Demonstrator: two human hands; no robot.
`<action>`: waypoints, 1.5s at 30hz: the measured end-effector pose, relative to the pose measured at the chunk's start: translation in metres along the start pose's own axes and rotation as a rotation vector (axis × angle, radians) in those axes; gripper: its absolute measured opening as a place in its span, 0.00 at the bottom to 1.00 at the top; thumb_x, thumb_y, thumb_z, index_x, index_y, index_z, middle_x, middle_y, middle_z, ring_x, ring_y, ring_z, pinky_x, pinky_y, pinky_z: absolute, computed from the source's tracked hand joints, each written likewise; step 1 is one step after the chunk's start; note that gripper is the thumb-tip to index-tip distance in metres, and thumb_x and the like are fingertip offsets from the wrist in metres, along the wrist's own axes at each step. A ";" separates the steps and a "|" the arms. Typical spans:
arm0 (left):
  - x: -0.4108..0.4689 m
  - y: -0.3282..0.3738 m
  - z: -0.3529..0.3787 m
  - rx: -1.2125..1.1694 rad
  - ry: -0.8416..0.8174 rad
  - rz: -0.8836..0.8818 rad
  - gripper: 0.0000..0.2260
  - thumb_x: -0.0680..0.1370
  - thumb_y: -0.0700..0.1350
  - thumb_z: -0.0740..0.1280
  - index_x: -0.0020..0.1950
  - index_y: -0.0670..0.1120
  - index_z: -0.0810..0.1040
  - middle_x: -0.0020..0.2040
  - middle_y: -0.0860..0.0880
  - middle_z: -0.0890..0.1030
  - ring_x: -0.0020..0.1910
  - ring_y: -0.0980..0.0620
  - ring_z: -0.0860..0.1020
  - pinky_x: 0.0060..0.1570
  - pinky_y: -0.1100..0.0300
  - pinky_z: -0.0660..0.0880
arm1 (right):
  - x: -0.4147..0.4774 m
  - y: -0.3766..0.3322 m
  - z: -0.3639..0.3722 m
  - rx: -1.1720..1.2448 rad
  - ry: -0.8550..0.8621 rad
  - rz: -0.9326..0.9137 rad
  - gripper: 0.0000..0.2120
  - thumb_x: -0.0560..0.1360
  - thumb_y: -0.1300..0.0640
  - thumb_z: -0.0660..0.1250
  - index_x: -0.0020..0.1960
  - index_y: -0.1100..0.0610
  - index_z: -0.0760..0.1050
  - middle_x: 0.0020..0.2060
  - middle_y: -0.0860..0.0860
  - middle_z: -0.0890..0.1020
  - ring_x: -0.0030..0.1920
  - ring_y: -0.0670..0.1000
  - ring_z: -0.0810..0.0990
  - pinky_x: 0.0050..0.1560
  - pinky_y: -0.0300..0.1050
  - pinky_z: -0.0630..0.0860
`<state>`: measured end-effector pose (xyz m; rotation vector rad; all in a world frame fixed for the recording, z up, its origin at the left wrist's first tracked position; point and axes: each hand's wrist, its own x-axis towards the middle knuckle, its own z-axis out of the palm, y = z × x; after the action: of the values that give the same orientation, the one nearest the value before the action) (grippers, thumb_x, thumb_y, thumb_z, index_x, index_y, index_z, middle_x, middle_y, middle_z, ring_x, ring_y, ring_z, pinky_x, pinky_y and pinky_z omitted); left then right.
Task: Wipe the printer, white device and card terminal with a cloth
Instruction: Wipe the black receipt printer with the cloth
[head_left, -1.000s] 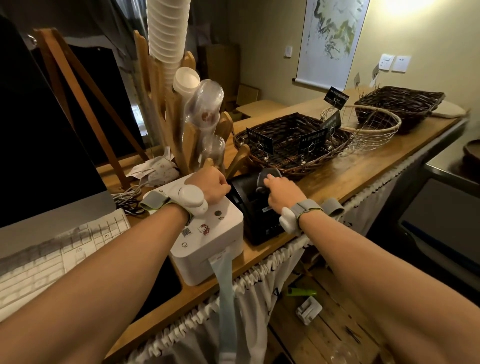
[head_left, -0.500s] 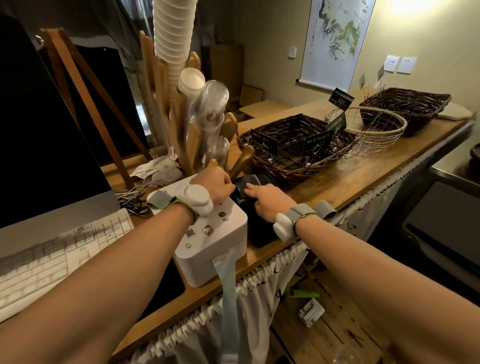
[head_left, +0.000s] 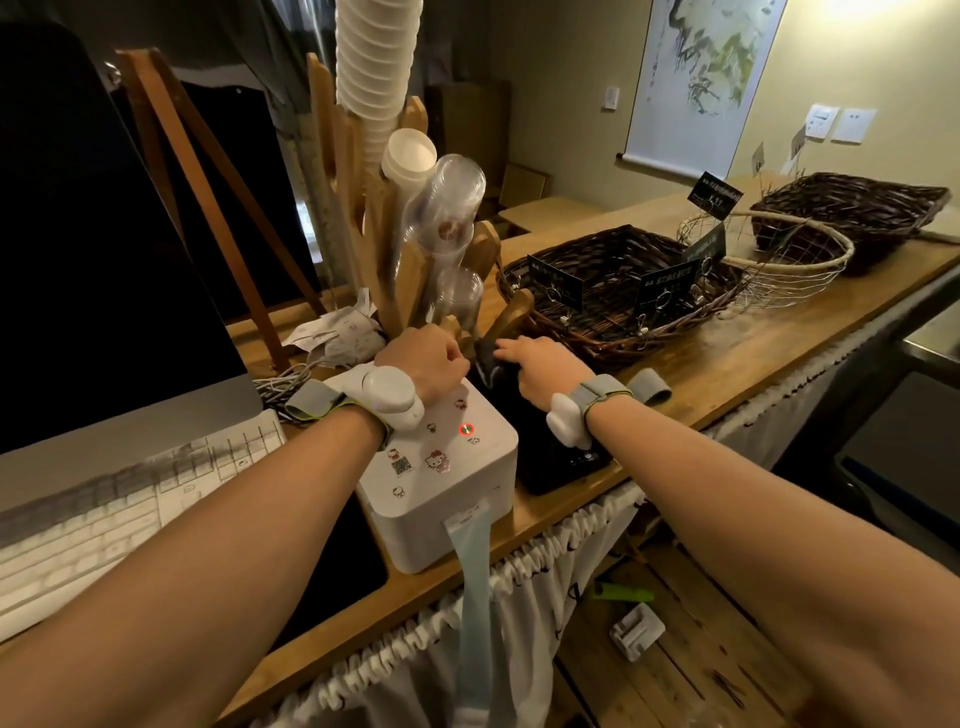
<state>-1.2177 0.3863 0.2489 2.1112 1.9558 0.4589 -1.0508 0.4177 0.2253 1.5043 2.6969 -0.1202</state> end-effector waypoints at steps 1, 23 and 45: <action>0.000 -0.002 0.000 0.001 0.006 0.000 0.10 0.78 0.49 0.64 0.44 0.51 0.84 0.43 0.51 0.84 0.42 0.51 0.81 0.40 0.57 0.76 | 0.001 -0.002 -0.002 0.024 -0.006 -0.021 0.28 0.76 0.67 0.57 0.74 0.52 0.62 0.74 0.54 0.64 0.71 0.58 0.65 0.70 0.52 0.66; -0.002 0.012 0.006 0.023 -0.033 0.035 0.10 0.78 0.48 0.63 0.46 0.48 0.84 0.44 0.49 0.83 0.44 0.50 0.81 0.42 0.58 0.76 | -0.019 0.006 0.009 0.021 -0.010 -0.044 0.28 0.74 0.59 0.65 0.72 0.44 0.65 0.67 0.53 0.65 0.66 0.58 0.62 0.64 0.55 0.68; 0.003 0.010 0.009 0.023 -0.073 0.018 0.11 0.77 0.50 0.64 0.44 0.48 0.85 0.42 0.50 0.82 0.43 0.50 0.80 0.40 0.57 0.76 | -0.029 0.021 0.006 0.145 0.156 0.067 0.15 0.73 0.54 0.64 0.59 0.49 0.74 0.54 0.55 0.75 0.53 0.58 0.76 0.50 0.52 0.76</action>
<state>-1.2045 0.3889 0.2446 2.1296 1.9126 0.3587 -1.0180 0.4035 0.2204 1.7101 2.8077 -0.2078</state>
